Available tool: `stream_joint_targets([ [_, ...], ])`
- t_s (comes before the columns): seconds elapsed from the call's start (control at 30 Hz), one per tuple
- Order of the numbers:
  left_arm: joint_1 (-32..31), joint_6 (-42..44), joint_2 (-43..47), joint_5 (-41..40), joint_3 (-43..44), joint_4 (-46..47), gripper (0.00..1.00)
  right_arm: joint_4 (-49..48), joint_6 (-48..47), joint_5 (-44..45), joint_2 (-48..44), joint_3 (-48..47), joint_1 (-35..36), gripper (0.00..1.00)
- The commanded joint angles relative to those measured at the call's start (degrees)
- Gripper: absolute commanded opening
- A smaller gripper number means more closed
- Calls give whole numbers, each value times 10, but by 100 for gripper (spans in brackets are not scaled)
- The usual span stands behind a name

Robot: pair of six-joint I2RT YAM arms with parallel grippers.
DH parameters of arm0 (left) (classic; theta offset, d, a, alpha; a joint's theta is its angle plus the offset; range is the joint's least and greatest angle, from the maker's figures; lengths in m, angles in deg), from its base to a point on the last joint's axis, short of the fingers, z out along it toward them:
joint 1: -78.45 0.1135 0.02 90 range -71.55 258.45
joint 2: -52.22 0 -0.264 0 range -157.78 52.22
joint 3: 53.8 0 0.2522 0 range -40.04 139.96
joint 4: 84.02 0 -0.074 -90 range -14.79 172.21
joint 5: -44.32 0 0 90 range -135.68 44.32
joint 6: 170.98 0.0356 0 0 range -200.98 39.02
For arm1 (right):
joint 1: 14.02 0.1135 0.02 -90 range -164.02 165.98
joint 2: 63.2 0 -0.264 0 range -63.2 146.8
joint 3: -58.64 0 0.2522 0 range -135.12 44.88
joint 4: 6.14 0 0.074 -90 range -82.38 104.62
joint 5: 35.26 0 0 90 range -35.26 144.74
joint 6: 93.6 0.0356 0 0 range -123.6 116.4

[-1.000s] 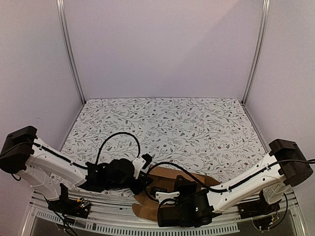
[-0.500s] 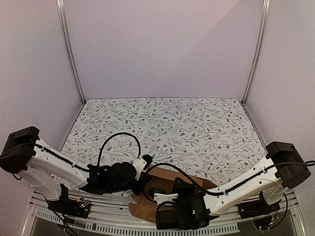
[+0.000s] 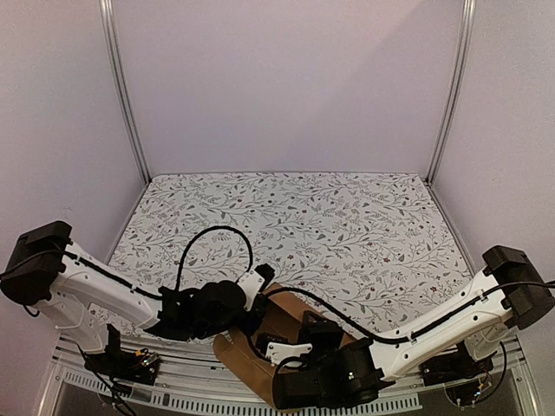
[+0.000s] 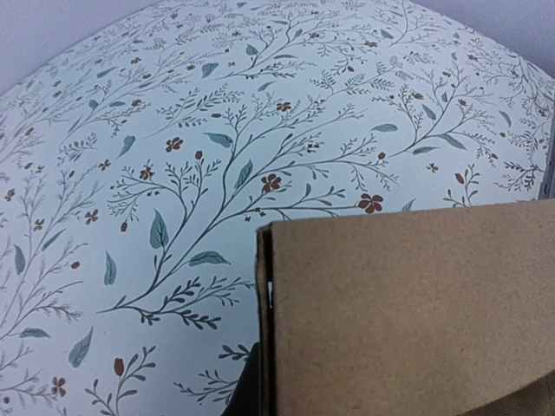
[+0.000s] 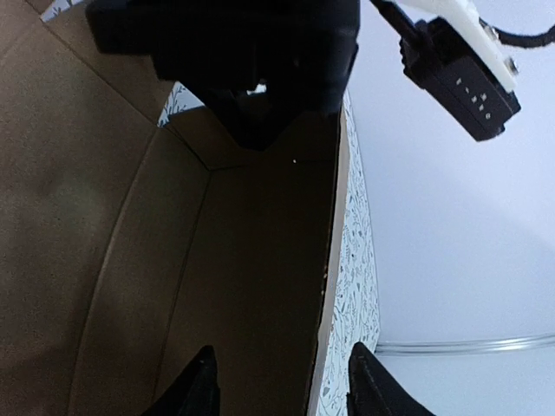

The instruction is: Fold the paper box

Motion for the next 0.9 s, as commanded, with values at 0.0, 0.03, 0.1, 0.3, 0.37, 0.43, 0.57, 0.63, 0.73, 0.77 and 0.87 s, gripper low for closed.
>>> stream_joint_targets([
  [0.0,-1,60,-25,-13,37,36,0,-17,-2,-26,-63,-23,2,56],
  [0.03,1,68,-31,-12,42,40,0,-17,-5,-31,-76,-27,1,60],
  [0.1,10,80,-39,-2,51,49,0,-17,-6,-47,-103,-31,1,67],
  [0.3,47,99,-58,71,53,100,0,-16,3,-73,-189,-28,-1,74],
  [0.37,61,104,-66,108,55,115,0,-12,9,-90,-211,-21,-15,75],
  [0.43,73,113,-72,142,54,132,0,-12,26,-122,-235,-6,-39,75],
  [0.57,109,128,-83,215,43,178,0,-27,44,-182,-272,18,-95,73],
  [0.63,124,134,-92,254,39,201,0,-50,46,-218,-291,34,-124,68],
  [0.73,135,143,-111,294,52,202,0,-100,62,-298,-325,67,-174,57],
  [0.77,136,146,-118,304,60,193,0,-116,67,-319,-333,75,-186,52],
  [0.87,136,151,-142,330,84,172,0,-151,77,-374,-339,88,-220,31],
])
